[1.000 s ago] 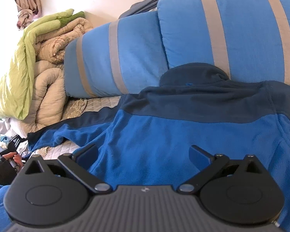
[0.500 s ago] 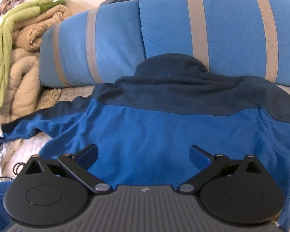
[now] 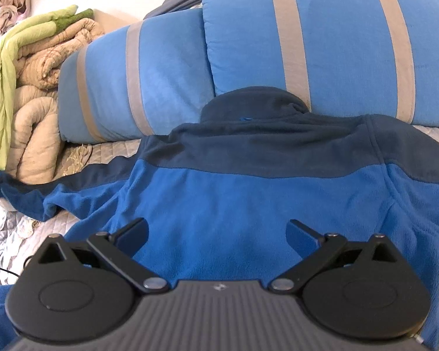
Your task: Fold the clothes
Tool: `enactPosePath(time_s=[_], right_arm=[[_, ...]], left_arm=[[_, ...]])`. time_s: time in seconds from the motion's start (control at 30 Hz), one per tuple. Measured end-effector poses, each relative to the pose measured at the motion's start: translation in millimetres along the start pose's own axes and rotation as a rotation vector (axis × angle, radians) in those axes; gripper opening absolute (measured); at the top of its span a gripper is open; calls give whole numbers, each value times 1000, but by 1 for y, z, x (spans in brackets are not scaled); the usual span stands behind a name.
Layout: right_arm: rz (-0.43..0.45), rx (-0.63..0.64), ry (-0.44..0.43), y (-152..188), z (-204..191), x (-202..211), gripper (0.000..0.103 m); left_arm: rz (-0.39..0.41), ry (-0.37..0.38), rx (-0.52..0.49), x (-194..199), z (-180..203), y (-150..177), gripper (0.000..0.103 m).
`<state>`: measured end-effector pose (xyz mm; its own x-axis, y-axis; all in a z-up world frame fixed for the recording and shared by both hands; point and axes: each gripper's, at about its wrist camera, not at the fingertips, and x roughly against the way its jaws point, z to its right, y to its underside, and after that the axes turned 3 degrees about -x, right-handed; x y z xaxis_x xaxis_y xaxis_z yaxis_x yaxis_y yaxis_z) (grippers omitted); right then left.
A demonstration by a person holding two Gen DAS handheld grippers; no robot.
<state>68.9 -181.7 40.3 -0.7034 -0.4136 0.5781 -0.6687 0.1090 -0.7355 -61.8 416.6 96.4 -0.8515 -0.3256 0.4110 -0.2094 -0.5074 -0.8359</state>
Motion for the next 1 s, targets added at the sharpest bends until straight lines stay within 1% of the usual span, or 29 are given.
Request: enactPosePath(time_s=[0.13,0.27,0.33,0.43,0.6,0.77,0.87,1.0], right_arm=[[16,-17,-27,-2,1,3,103],[11,-18,-31,-3,2,3,103],[4,-19,-29,-3,2,1,103],[-1,-26,-30,-3,4,0,103],[8,-62,-52,-6,9,3,103],[0,-75,-50,-7,12,3,103],[-7,-72,-47,-6,12,2,103],[-16,-67,-44,-5,12,1,103]], left_arm=[[16,83,-152,10,71,-8,7],[29,183,-245,18,145,-8,7],[44,240,-307,24,185,-9,7],[74,317,-391,32,233,-8,7],[58,446,-464,46,305,9,7],[25,559,-524,64,361,38,7],[8,611,-562,71,392,60,7],[-58,656,-581,71,429,98,8]])
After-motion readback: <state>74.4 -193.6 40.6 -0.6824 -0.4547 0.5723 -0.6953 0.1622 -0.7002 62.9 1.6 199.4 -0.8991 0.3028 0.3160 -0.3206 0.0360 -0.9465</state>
